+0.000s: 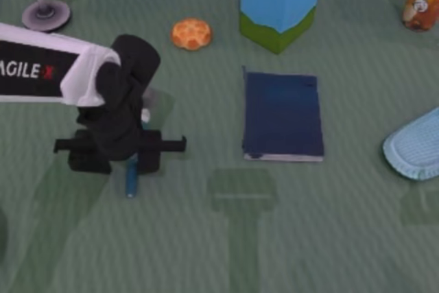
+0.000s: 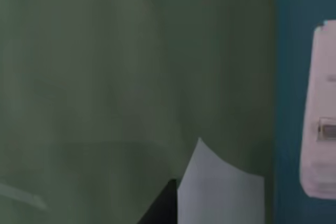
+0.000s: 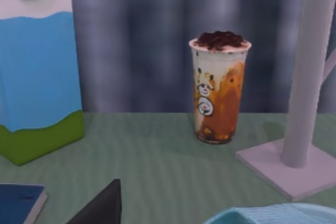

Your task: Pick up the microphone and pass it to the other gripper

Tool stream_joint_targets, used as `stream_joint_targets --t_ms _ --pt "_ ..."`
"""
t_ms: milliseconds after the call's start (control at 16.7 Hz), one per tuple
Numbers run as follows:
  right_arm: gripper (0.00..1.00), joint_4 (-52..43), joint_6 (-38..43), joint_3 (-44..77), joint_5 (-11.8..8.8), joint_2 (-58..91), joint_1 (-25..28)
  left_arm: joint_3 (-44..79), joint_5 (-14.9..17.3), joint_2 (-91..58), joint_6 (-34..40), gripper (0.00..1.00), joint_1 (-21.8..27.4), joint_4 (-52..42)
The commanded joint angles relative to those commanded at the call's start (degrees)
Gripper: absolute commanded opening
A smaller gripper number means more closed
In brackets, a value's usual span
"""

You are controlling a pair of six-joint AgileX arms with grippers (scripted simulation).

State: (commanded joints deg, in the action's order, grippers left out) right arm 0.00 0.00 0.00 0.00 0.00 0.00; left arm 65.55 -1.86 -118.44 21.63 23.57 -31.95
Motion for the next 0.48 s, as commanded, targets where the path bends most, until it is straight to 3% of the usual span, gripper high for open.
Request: stream_joint_targets --t_ms 480 --pt "1.00 0.0 0.0 0.0 0.0 0.0 0.0 1.2 -0.9 3.8 -1.1 0.00 0.1 -1.3"
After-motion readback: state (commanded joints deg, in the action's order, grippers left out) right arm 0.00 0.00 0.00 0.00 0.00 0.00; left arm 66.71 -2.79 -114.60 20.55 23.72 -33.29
